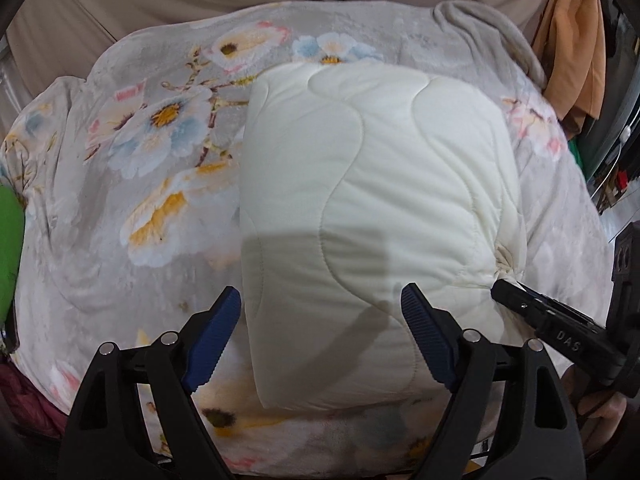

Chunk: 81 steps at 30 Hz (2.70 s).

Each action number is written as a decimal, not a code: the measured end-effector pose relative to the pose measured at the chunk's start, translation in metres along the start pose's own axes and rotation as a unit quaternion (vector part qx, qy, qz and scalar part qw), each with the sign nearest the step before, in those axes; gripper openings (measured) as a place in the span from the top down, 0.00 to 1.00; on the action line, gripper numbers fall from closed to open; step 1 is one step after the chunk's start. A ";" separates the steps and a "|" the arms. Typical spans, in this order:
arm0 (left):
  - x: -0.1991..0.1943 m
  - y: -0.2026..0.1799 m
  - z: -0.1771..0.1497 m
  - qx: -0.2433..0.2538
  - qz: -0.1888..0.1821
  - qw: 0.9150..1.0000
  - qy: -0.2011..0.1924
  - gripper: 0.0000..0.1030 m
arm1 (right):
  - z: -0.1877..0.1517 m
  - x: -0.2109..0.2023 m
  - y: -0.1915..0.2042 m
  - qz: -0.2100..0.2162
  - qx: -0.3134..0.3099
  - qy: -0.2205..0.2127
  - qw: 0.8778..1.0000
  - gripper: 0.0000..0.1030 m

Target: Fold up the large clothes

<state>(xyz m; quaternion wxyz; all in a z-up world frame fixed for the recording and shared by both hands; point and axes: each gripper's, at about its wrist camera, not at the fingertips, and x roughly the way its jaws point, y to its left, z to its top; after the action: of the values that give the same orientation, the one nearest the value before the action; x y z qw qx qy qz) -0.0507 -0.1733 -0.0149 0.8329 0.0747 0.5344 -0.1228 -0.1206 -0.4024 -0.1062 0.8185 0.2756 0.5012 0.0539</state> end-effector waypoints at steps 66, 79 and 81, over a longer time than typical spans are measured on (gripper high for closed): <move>0.043 0.013 0.008 0.012 -0.025 0.999 0.046 0.14 | -0.016 0.001 -0.009 -0.128 0.047 0.038 0.990 0.85; 0.016 0.013 0.028 -0.025 -0.063 0.998 0.005 0.16 | 0.058 -0.006 -0.027 -0.033 0.083 0.009 0.996 0.65; 0.017 0.003 0.032 -0.017 -0.064 0.998 0.004 0.16 | 0.063 0.009 -0.025 -0.016 0.084 0.018 0.996 0.74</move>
<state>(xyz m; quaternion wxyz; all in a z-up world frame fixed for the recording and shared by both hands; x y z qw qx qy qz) -0.0147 -0.1810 -0.0171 0.8226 0.0269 0.5430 -0.1666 -0.0671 -0.4449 -0.1040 0.7838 0.3344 0.5233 0.0034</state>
